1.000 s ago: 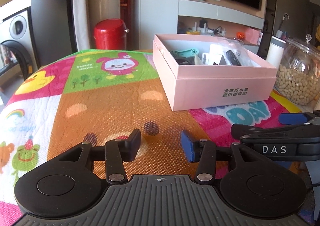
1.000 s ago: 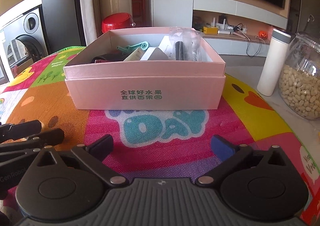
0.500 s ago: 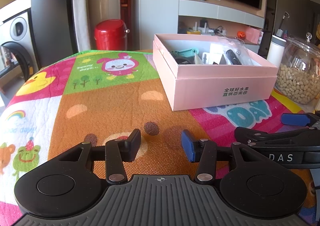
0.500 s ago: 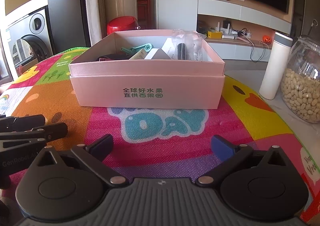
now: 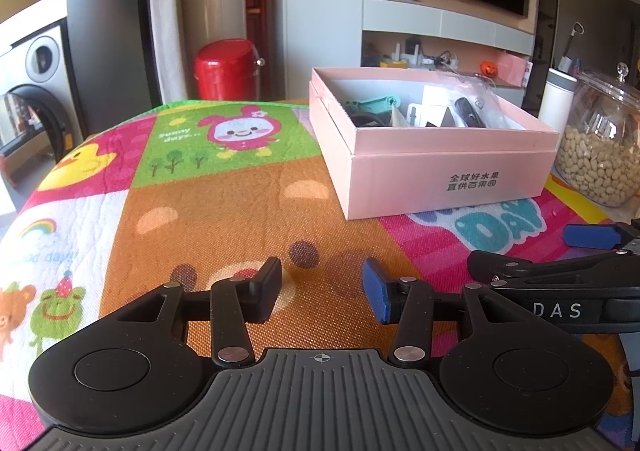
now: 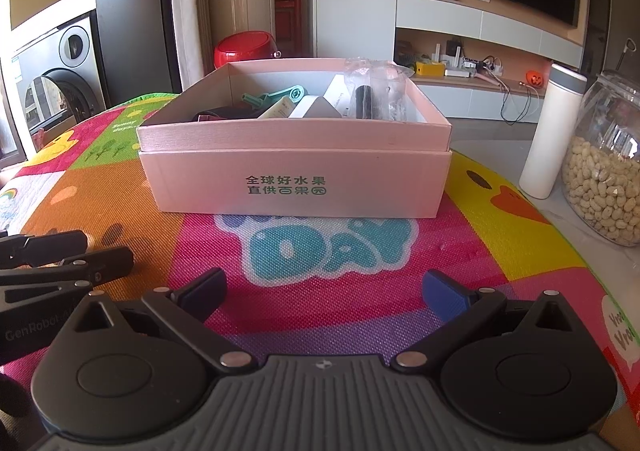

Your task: Organize rigid objects

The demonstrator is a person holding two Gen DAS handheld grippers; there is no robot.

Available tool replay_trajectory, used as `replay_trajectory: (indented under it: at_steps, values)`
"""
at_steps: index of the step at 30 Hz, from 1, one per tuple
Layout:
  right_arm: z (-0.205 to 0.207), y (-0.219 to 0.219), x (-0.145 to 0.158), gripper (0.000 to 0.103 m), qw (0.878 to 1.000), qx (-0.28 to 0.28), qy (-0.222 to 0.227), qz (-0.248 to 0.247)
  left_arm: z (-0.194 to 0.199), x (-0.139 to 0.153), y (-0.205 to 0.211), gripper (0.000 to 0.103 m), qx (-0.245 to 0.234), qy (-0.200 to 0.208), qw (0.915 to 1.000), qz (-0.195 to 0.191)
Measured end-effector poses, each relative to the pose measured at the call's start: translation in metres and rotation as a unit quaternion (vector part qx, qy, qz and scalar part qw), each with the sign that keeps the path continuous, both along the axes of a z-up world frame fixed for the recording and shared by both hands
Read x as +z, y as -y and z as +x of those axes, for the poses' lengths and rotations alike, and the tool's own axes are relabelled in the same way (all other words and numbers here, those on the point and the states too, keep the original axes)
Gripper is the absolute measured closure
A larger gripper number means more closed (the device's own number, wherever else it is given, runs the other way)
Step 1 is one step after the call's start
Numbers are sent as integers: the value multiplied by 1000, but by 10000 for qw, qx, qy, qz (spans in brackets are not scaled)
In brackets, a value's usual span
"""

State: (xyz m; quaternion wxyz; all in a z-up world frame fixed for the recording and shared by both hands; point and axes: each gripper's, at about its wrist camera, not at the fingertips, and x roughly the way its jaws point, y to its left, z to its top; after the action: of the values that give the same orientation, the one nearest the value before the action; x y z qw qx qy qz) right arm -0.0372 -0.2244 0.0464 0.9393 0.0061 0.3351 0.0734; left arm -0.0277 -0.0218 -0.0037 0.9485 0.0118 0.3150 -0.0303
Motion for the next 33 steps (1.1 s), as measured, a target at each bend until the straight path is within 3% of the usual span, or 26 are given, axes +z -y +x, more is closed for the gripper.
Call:
replay_trajectory:
  at_steps: [33]
  values:
    - [0,1,0,0,10000,25,5,2,-1,-1,-1,52,15,9,10000,28]
